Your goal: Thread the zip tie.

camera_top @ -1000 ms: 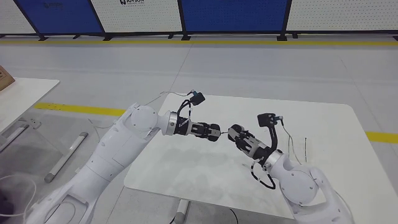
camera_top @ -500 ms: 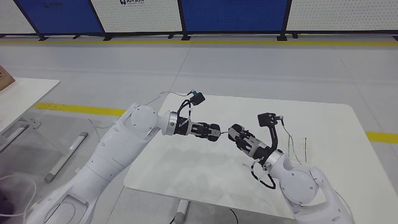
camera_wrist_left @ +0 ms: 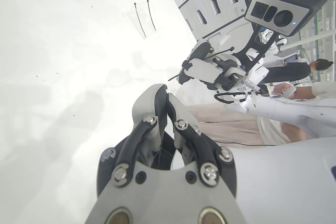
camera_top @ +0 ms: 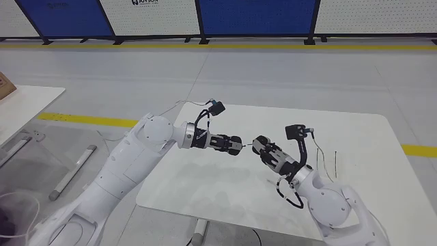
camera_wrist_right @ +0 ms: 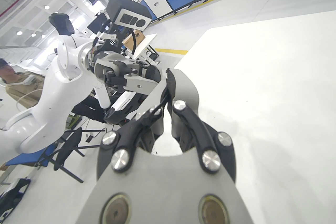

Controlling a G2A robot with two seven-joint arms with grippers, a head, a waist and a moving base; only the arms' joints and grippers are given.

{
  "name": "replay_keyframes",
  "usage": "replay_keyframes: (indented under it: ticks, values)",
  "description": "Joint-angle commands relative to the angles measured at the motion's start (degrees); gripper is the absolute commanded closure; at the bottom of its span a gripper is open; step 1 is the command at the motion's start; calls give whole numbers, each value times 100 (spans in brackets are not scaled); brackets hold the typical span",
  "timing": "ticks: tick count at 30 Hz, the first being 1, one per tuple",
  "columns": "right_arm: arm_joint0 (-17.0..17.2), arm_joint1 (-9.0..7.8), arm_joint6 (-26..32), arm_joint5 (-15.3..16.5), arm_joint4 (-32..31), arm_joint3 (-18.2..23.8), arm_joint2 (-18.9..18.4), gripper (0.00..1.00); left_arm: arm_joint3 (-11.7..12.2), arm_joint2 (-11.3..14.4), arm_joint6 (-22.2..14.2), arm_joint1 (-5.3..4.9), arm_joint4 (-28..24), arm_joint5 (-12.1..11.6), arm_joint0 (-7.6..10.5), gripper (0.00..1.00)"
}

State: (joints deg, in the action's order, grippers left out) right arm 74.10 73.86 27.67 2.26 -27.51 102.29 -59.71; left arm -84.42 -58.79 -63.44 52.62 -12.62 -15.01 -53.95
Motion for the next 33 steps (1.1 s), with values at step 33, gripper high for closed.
replay_keyframes:
  ticks: [33]
  values:
    - [-73,5,109,-79,-34,7,66,100,0,0,0,0,0,0,0,100]
